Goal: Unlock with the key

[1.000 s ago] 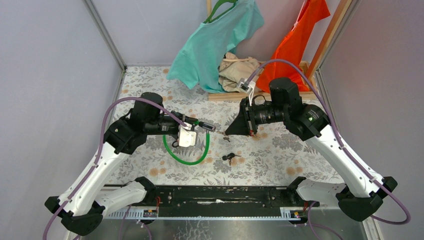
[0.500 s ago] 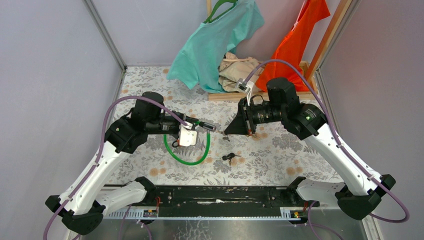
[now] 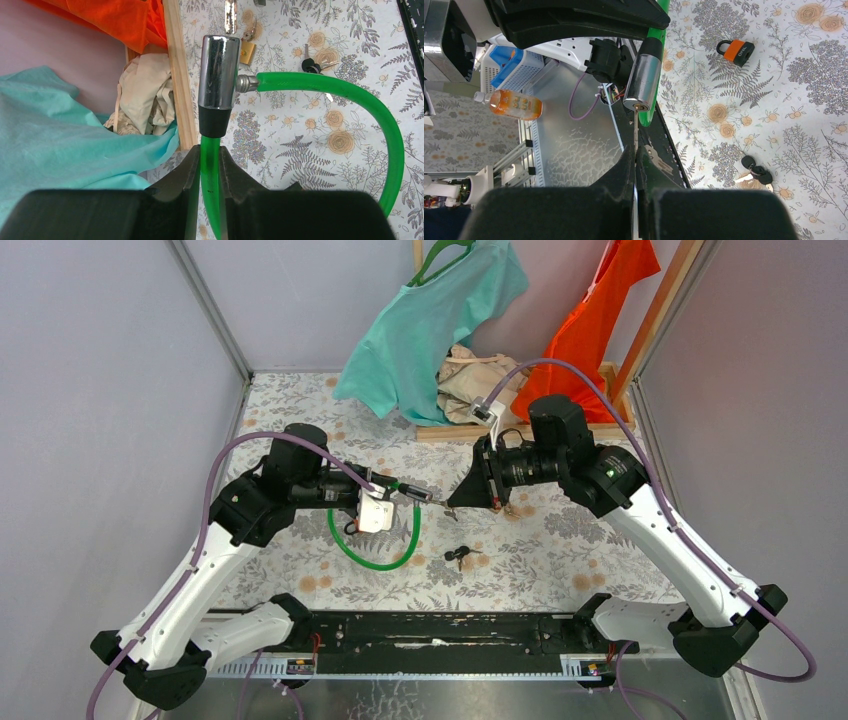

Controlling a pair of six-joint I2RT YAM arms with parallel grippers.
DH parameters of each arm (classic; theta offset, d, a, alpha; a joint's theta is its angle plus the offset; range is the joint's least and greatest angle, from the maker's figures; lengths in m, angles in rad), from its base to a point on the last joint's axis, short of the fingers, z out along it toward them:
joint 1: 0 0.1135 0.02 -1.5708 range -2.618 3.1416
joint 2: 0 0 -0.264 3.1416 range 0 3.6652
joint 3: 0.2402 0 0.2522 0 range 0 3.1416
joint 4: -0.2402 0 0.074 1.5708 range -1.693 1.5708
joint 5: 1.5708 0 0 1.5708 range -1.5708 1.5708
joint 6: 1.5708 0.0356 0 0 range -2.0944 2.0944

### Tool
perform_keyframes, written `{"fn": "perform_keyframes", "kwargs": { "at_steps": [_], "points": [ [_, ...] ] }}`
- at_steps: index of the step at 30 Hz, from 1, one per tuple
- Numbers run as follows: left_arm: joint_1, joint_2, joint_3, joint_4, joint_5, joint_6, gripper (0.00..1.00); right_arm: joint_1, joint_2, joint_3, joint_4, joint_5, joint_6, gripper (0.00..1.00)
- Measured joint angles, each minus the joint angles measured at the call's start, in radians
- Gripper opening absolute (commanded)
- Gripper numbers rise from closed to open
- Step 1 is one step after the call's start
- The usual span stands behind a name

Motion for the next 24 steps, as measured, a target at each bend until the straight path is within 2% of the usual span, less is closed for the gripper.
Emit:
{"fn": "perform_keyframes", "kwargs": {
  "at_steps": [24],
  "points": [
    [-0.007,0.0,0.0,-0.007,0.004,0.001,0.0,0.0,-0.002,-0.002,0.003,0.034,0.007,0.0]
  ]
}}
